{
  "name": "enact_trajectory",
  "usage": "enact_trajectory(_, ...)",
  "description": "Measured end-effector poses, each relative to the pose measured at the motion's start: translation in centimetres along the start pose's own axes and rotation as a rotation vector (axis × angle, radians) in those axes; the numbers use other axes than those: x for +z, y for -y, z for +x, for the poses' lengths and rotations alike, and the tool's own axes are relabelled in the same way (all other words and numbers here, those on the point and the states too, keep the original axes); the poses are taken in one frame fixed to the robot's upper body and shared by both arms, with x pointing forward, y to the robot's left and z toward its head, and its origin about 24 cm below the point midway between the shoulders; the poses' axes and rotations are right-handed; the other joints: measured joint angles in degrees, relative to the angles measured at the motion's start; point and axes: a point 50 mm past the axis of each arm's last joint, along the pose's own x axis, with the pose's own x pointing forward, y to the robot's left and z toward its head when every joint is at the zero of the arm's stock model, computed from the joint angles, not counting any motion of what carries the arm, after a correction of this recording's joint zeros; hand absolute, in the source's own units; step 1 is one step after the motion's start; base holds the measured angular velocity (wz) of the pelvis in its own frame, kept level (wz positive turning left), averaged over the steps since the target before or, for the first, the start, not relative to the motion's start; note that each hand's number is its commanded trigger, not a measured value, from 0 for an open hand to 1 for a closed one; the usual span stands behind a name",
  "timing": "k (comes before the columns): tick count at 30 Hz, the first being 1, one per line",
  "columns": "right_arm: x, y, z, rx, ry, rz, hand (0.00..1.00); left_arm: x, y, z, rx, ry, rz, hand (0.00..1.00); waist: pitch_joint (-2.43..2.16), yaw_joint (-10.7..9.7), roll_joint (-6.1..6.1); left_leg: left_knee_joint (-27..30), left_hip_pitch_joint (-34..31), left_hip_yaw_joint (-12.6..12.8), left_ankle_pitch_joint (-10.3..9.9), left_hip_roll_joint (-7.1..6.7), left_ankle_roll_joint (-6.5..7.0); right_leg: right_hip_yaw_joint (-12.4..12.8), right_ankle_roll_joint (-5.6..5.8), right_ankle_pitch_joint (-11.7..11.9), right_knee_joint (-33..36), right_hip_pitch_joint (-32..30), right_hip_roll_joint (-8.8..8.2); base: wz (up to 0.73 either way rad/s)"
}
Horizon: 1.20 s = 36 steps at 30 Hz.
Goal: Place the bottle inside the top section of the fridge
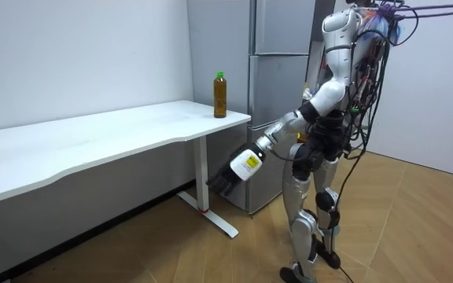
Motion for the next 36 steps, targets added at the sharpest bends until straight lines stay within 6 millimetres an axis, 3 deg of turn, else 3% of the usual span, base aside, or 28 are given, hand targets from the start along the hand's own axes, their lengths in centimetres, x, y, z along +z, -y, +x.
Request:
enact_trajectory(3,-0.3,0.2,-0.1,-0.011,0.001,0.001,0.00,2.9,1.1,-0.5,-0.012,0.123,-0.084,0.00,-0.29,1.1,-0.04,0.1,0.4,0.3,0.0,0.05,0.00,0.5,-0.01,0.0,0.1,-0.1,0.00,-0.10)
enact_trajectory(9,-0.7,0.2,-0.2,-0.014,0.006,0.018,0.00,8.3,2.6,-2.3,-0.044,0.337,-0.237,0.00,-0.41,1.2,-0.23,0.1,0.6,0.3,0.0,0.08,0.00,0.5,-0.03,0.0,0.3,0.1,0.03,0.00)
enact_trajectory(17,-0.6,0.0,-0.2,-0.013,0.014,0.015,0.00,13.7,4.7,-5.9,-0.176,0.560,-0.387,0.00,-0.10,0.5,-0.39,0.4,-0.1,-0.2,0.0,-0.05,0.02,0.2,0.03,-0.1,0.6,-0.1,-0.16,0.03)
enact_trajectory(23,-0.2,-0.5,0.0,0.009,0.025,0.013,0.00,15.8,6.1,-8.2,-0.311,0.654,-0.446,0.00,-0.06,-1.7,-0.47,0.5,-0.5,-1.3,0.0,-0.13,0.01,-1.0,0.02,-0.1,-0.1,0.3,-0.09,0.09)
enact_trajectory(24,-0.2,-0.4,0.0,0.011,0.023,0.017,0.00,16.1,6.7,-8.7,-0.358,0.669,-0.451,0.00,0.18,-2.0,-0.68,0.5,-0.4,-1.4,0.0,-0.15,0.01,-0.9,0.03,-0.1,-0.1,0.3,-0.11,0.06)
enact_trajectory(29,0.1,-1.0,0.2,0.027,0.026,0.023,0.00,16.4,10.2,-10.3,-0.593,0.676,-0.445,0.00,0.19,-2.7,-0.73,0.6,-1.0,-1.5,0.0,-0.22,0.02,-0.9,0.09,-0.2,0.0,-0.2,-0.22,0.00)
enact_trajectory(30,0.2,-1.3,0.3,0.034,0.029,0.023,0.00,16.5,11.0,-10.7,-0.660,0.682,-0.438,0.00,0.58,-3.3,-1.14,0.5,-1.0,-1.5,0.0,-0.24,0.02,-0.9,0.09,-0.2,0.0,-0.2,-0.23,0.00)
enact_trajectory(31,0.3,-1.6,0.4,0.041,0.032,0.022,0.00,16.7,11.7,-11.1,-0.719,0.687,-0.433,0.00,0.69,-3.9,-1.15,0.5,-1.1,-1.5,0.0,-0.26,0.02,-0.8,0.10,-0.2,0.0,-0.3,-0.23,0.00)
enact_trajectory(36,0.6,-2.0,0.5,0.059,0.039,0.026,0.00,16.9,14.0,-12.7,-0.905,0.698,-0.409,0.00,0.66,-5.5,-1.09,0.5,-0.9,-1.3,0.0,-0.30,0.02,0.3,0.15,-0.1,0.0,-0.4,-0.18,-0.10)
